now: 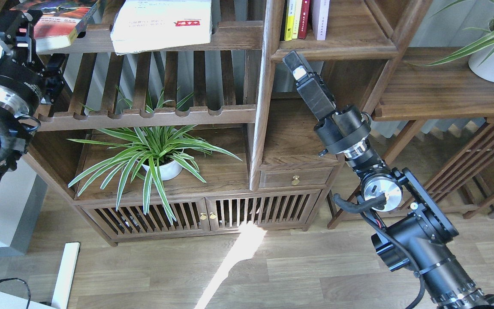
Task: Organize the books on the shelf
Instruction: 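Raise the left gripper to the red globe-cover book on the upper shelf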
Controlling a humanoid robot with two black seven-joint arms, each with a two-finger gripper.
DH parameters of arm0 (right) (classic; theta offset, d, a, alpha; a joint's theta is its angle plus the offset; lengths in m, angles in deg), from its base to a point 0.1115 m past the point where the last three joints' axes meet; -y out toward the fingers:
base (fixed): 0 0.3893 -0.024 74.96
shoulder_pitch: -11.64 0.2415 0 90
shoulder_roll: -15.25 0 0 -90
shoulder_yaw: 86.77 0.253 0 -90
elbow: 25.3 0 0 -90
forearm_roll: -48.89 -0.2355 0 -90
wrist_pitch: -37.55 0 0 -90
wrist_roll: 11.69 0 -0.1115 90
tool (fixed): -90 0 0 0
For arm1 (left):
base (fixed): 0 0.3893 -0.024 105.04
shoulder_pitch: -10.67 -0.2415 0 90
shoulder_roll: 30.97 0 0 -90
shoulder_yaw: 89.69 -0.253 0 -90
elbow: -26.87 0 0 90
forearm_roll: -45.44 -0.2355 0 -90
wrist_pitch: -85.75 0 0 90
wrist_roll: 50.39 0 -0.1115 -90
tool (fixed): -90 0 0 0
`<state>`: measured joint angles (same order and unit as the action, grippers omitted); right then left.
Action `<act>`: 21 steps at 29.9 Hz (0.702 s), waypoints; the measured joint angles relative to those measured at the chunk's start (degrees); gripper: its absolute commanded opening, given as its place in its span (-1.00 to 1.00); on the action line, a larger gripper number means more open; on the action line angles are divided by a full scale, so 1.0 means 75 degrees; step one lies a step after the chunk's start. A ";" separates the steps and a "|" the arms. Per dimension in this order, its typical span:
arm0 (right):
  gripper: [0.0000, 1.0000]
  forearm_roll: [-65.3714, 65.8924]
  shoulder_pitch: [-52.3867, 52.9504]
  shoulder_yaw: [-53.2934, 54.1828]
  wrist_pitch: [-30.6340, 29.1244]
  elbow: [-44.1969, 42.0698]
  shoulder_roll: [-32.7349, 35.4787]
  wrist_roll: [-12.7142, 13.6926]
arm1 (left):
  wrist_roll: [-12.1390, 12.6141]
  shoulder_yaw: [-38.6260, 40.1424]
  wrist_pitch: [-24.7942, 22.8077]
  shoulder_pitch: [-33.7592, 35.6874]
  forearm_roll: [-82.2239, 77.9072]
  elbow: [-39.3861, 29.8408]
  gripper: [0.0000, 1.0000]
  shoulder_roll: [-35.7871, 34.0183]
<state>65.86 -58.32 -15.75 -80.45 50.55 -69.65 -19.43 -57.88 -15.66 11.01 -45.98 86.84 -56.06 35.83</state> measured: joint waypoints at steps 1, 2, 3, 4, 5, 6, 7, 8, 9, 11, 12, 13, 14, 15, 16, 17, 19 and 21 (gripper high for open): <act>0.99 0.0000 0.0000 0.0000 0.0000 0.0000 0.0000 0.0000 | -0.0002 -0.0006 0.0040 0.0057 -0.0005 0.0057 0.79 0.0026; 0.99 0.0000 0.0000 0.0000 0.0000 0.0000 -0.0001 0.0000 | -0.0004 -0.0010 0.0066 0.0113 -0.0011 0.0109 0.79 0.0060; 0.99 0.0000 0.0000 0.0000 0.0000 0.0000 -0.0001 0.0000 | -0.0007 -0.0016 0.0083 0.0160 -0.0016 0.0157 0.79 0.0089; 0.99 0.0000 0.0000 0.0000 0.0000 0.0000 -0.0001 0.0000 | -0.0009 -0.0021 0.0096 0.0207 -0.0020 0.0210 0.79 0.0113; 0.99 0.0000 0.0000 0.0000 0.0000 0.0000 -0.0004 0.0000 | -0.0010 -0.0026 0.0104 0.0242 -0.0021 0.0259 0.79 0.0130; 0.99 0.0000 0.0000 0.0000 0.0000 0.0000 -0.0009 0.0000 | -0.0010 -0.0034 0.0106 0.0267 -0.0021 0.0297 0.78 0.0140; 0.99 0.0000 0.0000 0.0000 0.0000 0.0000 -0.0024 0.0000 | -0.0010 -0.0041 0.0111 0.0296 -0.0022 0.0333 0.78 0.0148; 0.99 0.0000 0.0000 0.0000 0.0000 0.0000 -0.0042 0.0000 | -0.0010 -0.0043 0.0116 0.0315 -0.0023 0.0359 0.78 0.0158; 0.99 0.0000 0.0001 0.0000 0.0000 0.0000 -0.0053 0.0000 | -0.0010 -0.0046 0.0122 0.0328 -0.0023 0.0383 0.78 0.0171; 1.00 0.0000 0.0001 0.0000 0.0000 0.0000 -0.0076 0.0000 | -0.0010 -0.0050 0.0165 0.0357 -0.0025 0.0419 0.78 0.0190; 0.99 0.0000 0.0001 0.0000 0.0000 0.0000 -0.0083 0.0000 | -0.0010 -0.0050 0.0200 0.0372 -0.0032 0.0430 0.78 0.0193; 0.99 0.0000 0.0001 0.0000 0.0000 0.0000 -0.0088 0.0000 | -0.0010 -0.0050 0.0242 0.0390 -0.0038 0.0449 0.78 0.0195; 0.99 0.0000 0.0001 0.0000 0.0000 0.0000 -0.0091 0.0000 | -0.0010 -0.0050 0.0276 0.0410 -0.0039 0.0472 0.78 0.0200; 0.99 0.0000 0.0002 0.0000 0.0000 0.0000 -0.0092 0.0000 | -0.0010 -0.0051 0.0295 0.0431 -0.0039 0.0490 0.78 0.0202; 0.99 0.0000 0.0006 0.0000 0.0000 0.0000 -0.0093 0.0000 | -0.0010 -0.0051 0.0307 0.0455 -0.0042 0.0510 0.78 0.0202; 0.99 0.0000 0.0010 0.0000 0.0000 0.0000 -0.0093 0.0000 | -0.0010 -0.0051 0.0314 0.0475 -0.0044 0.0528 0.78 0.0206; 0.99 0.0000 0.0012 0.0000 0.0000 0.0000 -0.0094 0.0000 | -0.0010 -0.0051 0.0321 0.0507 -0.0045 0.0563 0.78 0.0208; 0.99 0.0000 0.0012 0.0000 0.0000 0.0000 -0.0095 0.0006 | -0.0008 -0.0051 0.0329 0.0537 -0.0045 0.0588 0.78 0.0207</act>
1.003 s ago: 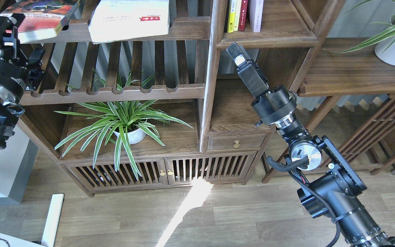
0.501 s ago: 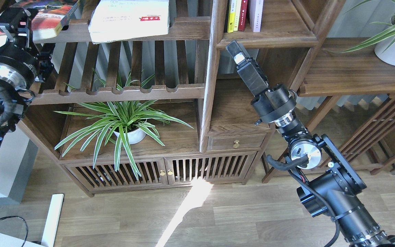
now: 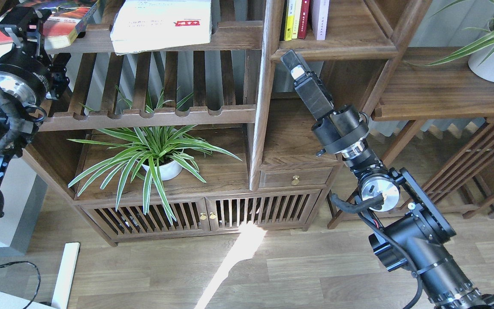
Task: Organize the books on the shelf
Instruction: 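Raise the left gripper to the red globe-cover book on the upper shelf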
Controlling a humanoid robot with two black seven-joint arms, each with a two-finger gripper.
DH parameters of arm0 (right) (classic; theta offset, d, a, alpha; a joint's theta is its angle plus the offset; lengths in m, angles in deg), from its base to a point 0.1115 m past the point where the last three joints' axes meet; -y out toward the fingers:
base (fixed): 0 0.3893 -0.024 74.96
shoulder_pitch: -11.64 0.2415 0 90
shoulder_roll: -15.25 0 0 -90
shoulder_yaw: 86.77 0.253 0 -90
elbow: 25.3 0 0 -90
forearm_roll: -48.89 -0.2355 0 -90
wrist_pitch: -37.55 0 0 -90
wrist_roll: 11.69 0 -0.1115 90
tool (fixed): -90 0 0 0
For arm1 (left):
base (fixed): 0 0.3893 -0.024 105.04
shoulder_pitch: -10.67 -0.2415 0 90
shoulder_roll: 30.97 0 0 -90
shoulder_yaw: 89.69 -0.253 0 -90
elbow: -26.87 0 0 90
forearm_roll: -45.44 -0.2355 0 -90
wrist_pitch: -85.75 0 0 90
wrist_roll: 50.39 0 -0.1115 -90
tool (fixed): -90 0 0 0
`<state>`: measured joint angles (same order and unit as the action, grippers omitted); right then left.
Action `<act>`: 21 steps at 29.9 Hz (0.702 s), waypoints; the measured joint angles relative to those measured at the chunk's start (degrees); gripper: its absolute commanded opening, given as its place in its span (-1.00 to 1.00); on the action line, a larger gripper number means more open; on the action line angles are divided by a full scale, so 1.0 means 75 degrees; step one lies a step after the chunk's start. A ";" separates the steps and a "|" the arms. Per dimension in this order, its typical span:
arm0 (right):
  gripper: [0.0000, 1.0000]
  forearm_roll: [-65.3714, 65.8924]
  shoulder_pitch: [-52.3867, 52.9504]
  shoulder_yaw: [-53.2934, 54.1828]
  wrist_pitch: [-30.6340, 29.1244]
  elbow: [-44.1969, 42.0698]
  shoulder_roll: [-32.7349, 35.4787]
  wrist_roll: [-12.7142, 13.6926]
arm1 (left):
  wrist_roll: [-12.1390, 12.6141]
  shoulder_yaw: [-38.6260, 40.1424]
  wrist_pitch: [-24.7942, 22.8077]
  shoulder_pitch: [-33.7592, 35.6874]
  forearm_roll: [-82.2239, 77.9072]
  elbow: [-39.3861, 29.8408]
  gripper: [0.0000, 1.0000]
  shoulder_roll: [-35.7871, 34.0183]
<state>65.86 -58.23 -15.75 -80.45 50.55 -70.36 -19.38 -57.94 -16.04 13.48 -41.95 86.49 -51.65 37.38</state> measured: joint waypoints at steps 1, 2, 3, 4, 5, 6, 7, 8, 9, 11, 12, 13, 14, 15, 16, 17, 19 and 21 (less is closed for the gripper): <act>0.99 0.0000 0.0000 0.0000 0.0000 0.0000 0.0000 0.0003 | 0.0002 0.0000 0.0001 0.0013 0.0000 0.0013 0.78 -0.0002; 0.99 0.0000 0.0000 0.0000 0.0000 0.0000 0.0000 0.0003 | 0.0004 0.0000 0.0001 0.0025 -0.0001 0.0032 0.77 -0.0005; 0.99 0.0000 0.0000 0.0000 0.0000 0.0000 0.0000 0.0004 | 0.0007 0.0000 0.0001 0.0039 -0.0001 0.0049 0.77 -0.0006; 0.99 0.0000 0.0000 0.0000 0.0000 0.0000 0.0000 0.0004 | 0.0009 0.0000 0.0001 0.0055 -0.0001 0.0067 0.76 -0.0006; 0.99 0.0000 0.0000 0.0000 0.0000 0.0000 0.0000 0.0005 | 0.0009 0.0000 0.0001 0.0077 -0.0001 0.0092 0.75 -0.0007; 0.99 0.0000 0.0000 0.0000 0.0000 0.0000 0.0000 0.0009 | 0.0010 0.0000 0.0001 0.0097 -0.0001 0.0120 0.72 -0.0008; 0.99 0.0000 0.0000 0.0000 0.0000 0.0000 0.0000 0.0012 | 0.0010 0.0000 0.0001 0.0116 -0.0001 0.0144 0.70 -0.0008; 0.99 0.0000 0.0000 0.0000 0.0000 0.0000 0.0000 0.0014 | 0.0010 0.0000 0.0002 0.0132 -0.0001 0.0161 0.68 -0.0009; 0.99 0.0000 0.0002 0.0000 0.0000 0.0000 0.0000 0.0016 | 0.0011 0.0000 0.0002 0.0150 -0.0001 0.0188 0.68 -0.0008; 0.99 0.0000 0.0011 0.0000 0.0000 0.0000 0.0000 0.0016 | 0.0011 0.0000 0.0004 0.0182 -0.0001 0.0242 0.68 -0.0007; 0.99 0.0000 0.0012 -0.0004 0.0000 0.0000 0.0000 0.0016 | 0.0014 0.0000 0.0004 0.0194 -0.0001 0.0270 0.68 -0.0004; 0.99 0.0000 0.0012 -0.0007 0.0000 0.0000 0.0000 0.0016 | 0.0017 0.0000 0.0004 0.0201 -0.0001 0.0289 0.68 -0.0002; 0.99 0.0000 0.0012 -0.0008 0.0000 0.0000 0.0000 0.0016 | 0.0019 0.0000 0.0004 0.0209 -0.0001 0.0306 0.68 0.0000; 0.99 0.0000 0.0012 -0.0008 0.0000 0.0000 0.0000 0.0016 | 0.0021 0.0000 0.0004 0.0212 -0.0001 0.0318 0.67 0.0001; 0.99 0.0000 0.0011 -0.0008 0.0000 0.0000 0.0000 0.0016 | 0.0022 0.0000 0.0004 0.0212 -0.0001 0.0329 0.66 0.0002; 0.99 0.0000 0.0009 -0.0009 0.0000 0.0000 0.0000 0.0016 | 0.0023 0.0000 0.0004 0.0215 -0.0001 0.0350 0.65 0.0002; 0.99 0.0000 0.0003 -0.0011 0.0000 0.0000 0.0000 0.0016 | 0.0022 0.0000 0.0004 0.0218 -0.0001 0.0407 0.63 0.0006; 0.99 0.0000 0.0002 -0.0011 0.0000 0.0000 0.0000 0.0017 | 0.0018 0.0000 0.0004 0.0225 -0.0001 0.0435 0.60 0.0012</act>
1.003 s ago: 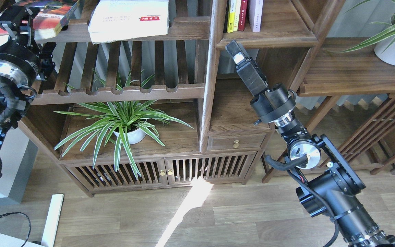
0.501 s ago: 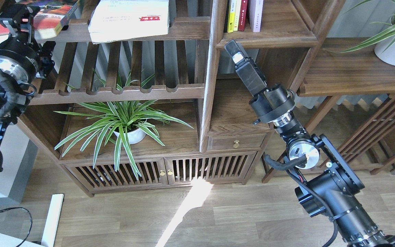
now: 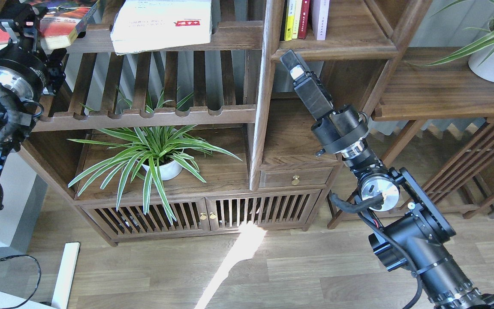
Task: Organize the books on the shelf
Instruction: 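Raise the left gripper to the red globe-cover book on the upper shelf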
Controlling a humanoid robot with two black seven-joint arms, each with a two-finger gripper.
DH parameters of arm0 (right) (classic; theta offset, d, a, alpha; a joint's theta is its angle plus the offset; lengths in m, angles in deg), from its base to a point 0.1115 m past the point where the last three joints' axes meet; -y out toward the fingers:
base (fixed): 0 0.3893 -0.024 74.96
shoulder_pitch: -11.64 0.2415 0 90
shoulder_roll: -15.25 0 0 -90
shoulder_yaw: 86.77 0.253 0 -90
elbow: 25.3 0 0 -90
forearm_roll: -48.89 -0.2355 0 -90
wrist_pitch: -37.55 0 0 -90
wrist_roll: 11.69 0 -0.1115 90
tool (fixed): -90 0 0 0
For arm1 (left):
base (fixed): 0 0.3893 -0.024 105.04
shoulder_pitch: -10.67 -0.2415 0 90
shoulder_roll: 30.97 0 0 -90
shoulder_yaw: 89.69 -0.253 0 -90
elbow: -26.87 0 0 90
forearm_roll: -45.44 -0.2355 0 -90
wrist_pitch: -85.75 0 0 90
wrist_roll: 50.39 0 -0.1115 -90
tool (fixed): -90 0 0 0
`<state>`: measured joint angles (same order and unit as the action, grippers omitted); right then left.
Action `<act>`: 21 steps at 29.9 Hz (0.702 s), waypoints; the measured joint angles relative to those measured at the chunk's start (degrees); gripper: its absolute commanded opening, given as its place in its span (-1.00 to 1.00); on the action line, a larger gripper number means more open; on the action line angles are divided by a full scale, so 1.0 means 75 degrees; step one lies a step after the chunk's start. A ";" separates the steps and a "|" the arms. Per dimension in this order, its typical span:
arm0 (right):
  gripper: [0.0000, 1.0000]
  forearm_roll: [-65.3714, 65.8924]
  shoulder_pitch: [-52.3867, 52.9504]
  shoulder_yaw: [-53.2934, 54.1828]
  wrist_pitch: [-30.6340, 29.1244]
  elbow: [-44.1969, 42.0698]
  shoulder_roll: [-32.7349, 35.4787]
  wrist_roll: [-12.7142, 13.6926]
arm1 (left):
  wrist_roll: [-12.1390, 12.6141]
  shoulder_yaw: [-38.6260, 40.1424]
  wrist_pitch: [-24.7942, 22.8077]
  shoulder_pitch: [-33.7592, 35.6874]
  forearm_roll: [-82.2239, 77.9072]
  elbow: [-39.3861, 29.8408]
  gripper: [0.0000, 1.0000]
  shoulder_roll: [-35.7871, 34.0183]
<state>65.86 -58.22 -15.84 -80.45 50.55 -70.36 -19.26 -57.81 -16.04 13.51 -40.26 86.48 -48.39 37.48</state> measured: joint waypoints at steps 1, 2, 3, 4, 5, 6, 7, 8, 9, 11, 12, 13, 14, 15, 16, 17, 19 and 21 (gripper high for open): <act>0.99 0.0000 0.0000 0.0000 0.0000 0.0000 0.0000 0.0000 | -0.0002 0.0000 0.0000 0.0004 0.0000 0.0007 0.60 0.0001; 0.99 0.0000 -0.0001 0.0000 0.0000 0.0000 0.0000 0.0000 | -0.0004 0.0000 0.0000 0.0006 0.0000 0.0013 0.58 0.0002; 0.99 0.0000 -0.0001 0.0000 0.0000 0.0000 0.0000 0.0000 | -0.0005 0.0000 0.0000 0.0006 0.0000 0.0025 0.56 0.0002; 0.99 0.0000 -0.0001 0.0000 0.0000 0.0000 0.0000 0.0000 | -0.0006 0.0000 0.0000 0.0008 0.0000 0.0040 0.55 0.0002; 0.99 0.0000 -0.0002 0.0000 0.0000 0.0000 0.0000 0.0000 | -0.0007 0.0000 0.0000 0.0015 0.0000 0.0053 0.55 0.0003; 0.99 0.0000 -0.0002 -0.0002 0.0000 0.0000 0.0000 0.0000 | -0.0007 0.0000 -0.0001 0.0028 0.0000 0.0064 0.54 0.0005; 0.99 0.0000 -0.0002 -0.0007 0.0000 0.0000 0.0000 0.0001 | -0.0007 0.0000 -0.0017 0.0043 0.0000 0.0073 0.54 0.0011; 0.99 0.0000 -0.0002 -0.0010 0.0000 0.0000 -0.0001 0.0001 | -0.0007 0.0000 -0.0038 0.0057 0.0000 0.0087 0.54 0.0018; 0.99 0.0000 -0.0002 -0.0013 0.0000 0.0000 -0.0004 0.0001 | -0.0007 0.0000 -0.0054 0.0067 0.0000 0.0107 0.54 0.0023; 0.99 0.0000 -0.0002 -0.0020 0.0000 0.0000 -0.0015 0.0000 | -0.0007 0.0000 -0.0077 0.0117 0.0000 0.0171 0.54 0.0038; 0.99 0.0000 -0.0002 -0.0022 0.0000 0.0000 -0.0019 0.0001 | -0.0007 0.0000 -0.0085 0.0160 0.0000 0.0207 0.53 0.0045; 0.99 0.0000 -0.0002 -0.0022 0.0000 0.0000 -0.0027 0.0001 | -0.0007 0.0000 -0.0086 0.0200 0.0000 0.0246 0.53 0.0052; 0.99 0.0000 -0.0002 -0.0023 0.0000 0.0000 -0.0042 0.0000 | -0.0001 0.0000 -0.0086 0.0233 0.0001 0.0284 0.52 0.0057; 0.99 0.0000 -0.0002 -0.0023 0.0000 0.0000 -0.0054 0.0000 | 0.0006 0.0000 -0.0086 0.0260 0.0001 0.0314 0.50 0.0060; 0.99 0.0000 -0.0002 -0.0024 0.0000 0.0000 -0.0063 0.0001 | 0.0012 0.0000 -0.0085 0.0291 0.0001 0.0344 0.46 0.0061; 0.99 0.0000 -0.0002 -0.0024 0.0000 0.0000 -0.0067 0.0000 | 0.0014 0.0000 -0.0086 0.0318 0.0001 0.0367 0.41 0.0061; 0.99 0.0000 -0.0002 -0.0024 0.0000 -0.0002 -0.0069 0.0001 | 0.0014 0.0000 -0.0085 0.0342 0.0001 0.0391 0.31 0.0070; 0.99 0.0000 -0.0002 -0.0024 0.0000 -0.0009 -0.0069 0.0001 | 0.0011 0.0000 -0.0086 0.0349 0.0003 0.0399 0.18 0.0080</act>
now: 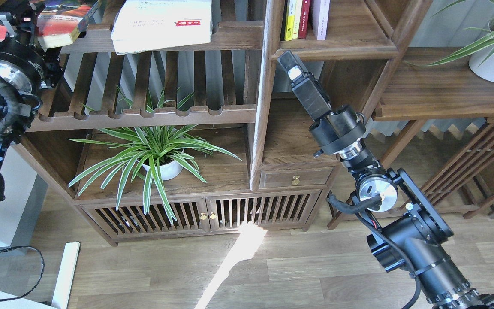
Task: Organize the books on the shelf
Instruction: 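Raise the left gripper to the red globe-cover book on the upper shelf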
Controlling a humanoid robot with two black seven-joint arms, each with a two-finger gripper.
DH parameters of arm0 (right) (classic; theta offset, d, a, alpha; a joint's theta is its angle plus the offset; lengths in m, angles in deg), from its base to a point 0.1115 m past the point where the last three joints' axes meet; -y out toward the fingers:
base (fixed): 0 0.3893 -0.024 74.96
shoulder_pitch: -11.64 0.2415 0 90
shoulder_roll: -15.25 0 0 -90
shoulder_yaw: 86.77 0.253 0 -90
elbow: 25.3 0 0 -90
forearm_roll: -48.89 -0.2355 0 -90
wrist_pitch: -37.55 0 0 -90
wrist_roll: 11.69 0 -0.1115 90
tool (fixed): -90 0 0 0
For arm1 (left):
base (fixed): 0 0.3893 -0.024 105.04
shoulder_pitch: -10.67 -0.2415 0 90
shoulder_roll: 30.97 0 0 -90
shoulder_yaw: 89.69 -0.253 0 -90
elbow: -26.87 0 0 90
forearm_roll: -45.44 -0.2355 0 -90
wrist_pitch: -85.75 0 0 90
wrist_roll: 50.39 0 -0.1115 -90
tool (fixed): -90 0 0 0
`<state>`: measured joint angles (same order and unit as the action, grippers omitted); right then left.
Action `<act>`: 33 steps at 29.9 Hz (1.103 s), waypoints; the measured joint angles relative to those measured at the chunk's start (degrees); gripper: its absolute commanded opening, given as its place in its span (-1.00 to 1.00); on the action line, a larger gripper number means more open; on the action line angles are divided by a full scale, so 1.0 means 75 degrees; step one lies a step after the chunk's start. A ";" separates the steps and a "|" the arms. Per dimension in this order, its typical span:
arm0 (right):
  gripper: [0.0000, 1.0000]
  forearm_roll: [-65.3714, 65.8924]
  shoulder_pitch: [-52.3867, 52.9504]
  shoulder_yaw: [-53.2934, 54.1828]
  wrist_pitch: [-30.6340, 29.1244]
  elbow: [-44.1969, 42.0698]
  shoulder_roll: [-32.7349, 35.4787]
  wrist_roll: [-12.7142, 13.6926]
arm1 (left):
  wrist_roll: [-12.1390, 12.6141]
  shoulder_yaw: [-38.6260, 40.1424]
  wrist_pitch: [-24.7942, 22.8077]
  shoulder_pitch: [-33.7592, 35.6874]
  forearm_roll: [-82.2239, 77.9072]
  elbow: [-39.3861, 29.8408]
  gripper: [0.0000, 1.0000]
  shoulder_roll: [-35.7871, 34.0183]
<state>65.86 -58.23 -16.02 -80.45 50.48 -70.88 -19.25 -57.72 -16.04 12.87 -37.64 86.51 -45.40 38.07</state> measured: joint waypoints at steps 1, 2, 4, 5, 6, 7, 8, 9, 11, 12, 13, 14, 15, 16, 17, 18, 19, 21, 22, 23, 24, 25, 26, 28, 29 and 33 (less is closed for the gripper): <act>0.99 0.0000 0.0000 0.0000 0.0000 -0.0001 0.0000 0.0000 | -0.0003 0.0000 0.0000 0.0002 0.0002 0.0001 0.09 0.0002; 0.99 0.0000 0.0000 0.0000 0.0000 -0.0002 0.0000 0.0000 | -0.0008 0.0000 -0.0002 0.0003 0.0004 0.0001 0.03 0.0006; 0.99 0.0000 0.0000 0.0000 0.0000 -0.0003 -0.0001 0.0000 | -0.0023 0.0009 -0.0031 0.0003 0.0007 0.0002 -0.03 0.0015; 0.99 0.0000 0.0000 0.0000 0.0000 -0.0003 -0.0001 0.0000 | -0.0031 0.0023 -0.0060 0.0002 0.0008 0.0002 -0.06 0.0019; 0.99 0.0000 -0.0001 0.0000 0.0000 -0.0003 -0.0001 0.0000 | -0.0036 0.0028 -0.0100 0.0002 0.0008 0.0002 -0.10 0.0023; 0.99 0.0000 -0.0004 0.0000 0.0000 -0.0003 -0.0001 0.0000 | -0.0038 0.0031 -0.0138 0.0002 0.0008 0.0002 -0.14 0.0030; 0.99 0.0000 -0.0008 0.0000 0.0000 -0.0003 -0.0001 0.0000 | -0.0041 0.0036 -0.0170 -0.0004 0.0008 0.0001 -0.19 0.0042; 0.99 0.0000 -0.0010 0.0000 0.0000 -0.0003 -0.0001 0.0000 | -0.0043 0.0037 -0.0191 -0.0014 0.0008 -0.0006 -0.25 0.0051; 0.99 0.0000 -0.0011 0.0000 0.0000 -0.0004 -0.0001 0.0000 | -0.0043 0.0073 -0.0218 -0.0041 0.0015 -0.0042 -0.38 0.0061; 0.99 0.0000 -0.0012 0.0000 0.0000 -0.0003 -0.0001 0.0000 | -0.0043 0.0096 -0.0229 -0.0059 0.0018 -0.0063 -0.45 0.0062; 0.99 0.0000 -0.0012 0.0000 0.0000 -0.0004 -0.0001 0.0000 | -0.0043 0.0112 -0.0249 -0.0079 0.0020 -0.0082 -0.55 0.0062; 0.99 0.0000 -0.0012 0.0000 0.0000 -0.0003 -0.0001 0.0000 | -0.0042 0.0129 -0.0277 -0.0106 0.0021 -0.0101 -0.63 0.0062; 1.00 0.0000 -0.0012 0.0000 0.0000 -0.0003 -0.0001 0.0000 | -0.0042 0.0147 -0.0330 -0.0144 0.0021 -0.0125 -0.70 0.0061; 0.99 0.0000 -0.0012 0.0000 0.0000 -0.0003 -0.0001 0.0000 | -0.0042 0.0164 -0.0387 -0.0181 0.0021 -0.0145 -0.73 0.0061; 0.99 0.0000 -0.0012 0.0000 0.0000 -0.0003 -0.0001 0.0000 | -0.0042 0.0176 -0.0463 -0.0225 0.0021 -0.0156 -0.75 0.0059; 0.99 0.0000 -0.0011 0.0000 0.0000 -0.0004 -0.0001 0.0000 | -0.0043 0.0185 -0.0544 -0.0266 0.0021 -0.0163 -0.78 0.0054; 0.99 0.0000 -0.0011 0.0000 0.0000 -0.0004 -0.0001 0.0000 | -0.0043 0.0191 -0.0613 -0.0305 0.0024 -0.0169 -0.82 0.0045; 0.99 0.0000 -0.0008 0.0000 0.0000 -0.0004 -0.0001 0.0000 | -0.0044 0.0197 -0.0721 -0.0384 0.0025 -0.0194 -0.87 0.0032; 0.99 0.0000 -0.0005 0.0000 0.0000 -0.0003 -0.0001 0.0000 | -0.0043 0.0203 -0.0782 -0.0430 0.0029 -0.0222 -0.88 0.0023; 0.99 0.0000 -0.0003 0.0000 0.0000 -0.0003 -0.0001 0.0000 | -0.0042 0.0205 -0.0844 -0.0474 0.0031 -0.0251 -0.90 0.0017; 0.99 0.0000 -0.0002 0.0000 0.0000 -0.0004 0.0001 0.0000 | -0.0033 0.0206 -0.0937 -0.0536 0.0032 -0.0299 -0.91 0.0011; 0.99 0.0000 -0.0001 0.0000 0.0000 -0.0004 0.0002 0.0000 | -0.0016 0.0208 -0.1048 -0.0605 0.0032 -0.0356 -0.92 0.0008; 0.99 0.0000 0.0000 0.0000 0.0000 -0.0004 0.0002 0.0000 | -0.0004 0.0209 -0.1159 -0.0668 0.0032 -0.0407 -0.93 0.0007; 0.99 0.0000 0.0000 0.0000 0.0000 -0.0003 0.0002 0.0000 | 0.0021 0.0209 -0.1441 -0.0814 0.0033 -0.0516 -0.93 0.0004; 0.99 0.0000 0.0000 0.0000 0.0000 -0.0003 0.0002 0.0000 | 0.0030 0.0209 -0.1599 -0.0873 0.0032 -0.0560 -0.94 0.0003; 0.99 0.0000 0.0000 0.0000 0.0000 -0.0003 0.0001 0.0030 | 0.0092 0.0199 -0.2554 -0.1032 0.0032 -0.0608 -0.98 -0.0008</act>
<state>65.86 -58.23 -16.02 -80.45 50.46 -70.87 -19.03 -57.03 -14.54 -6.29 -45.39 86.75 -49.95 38.01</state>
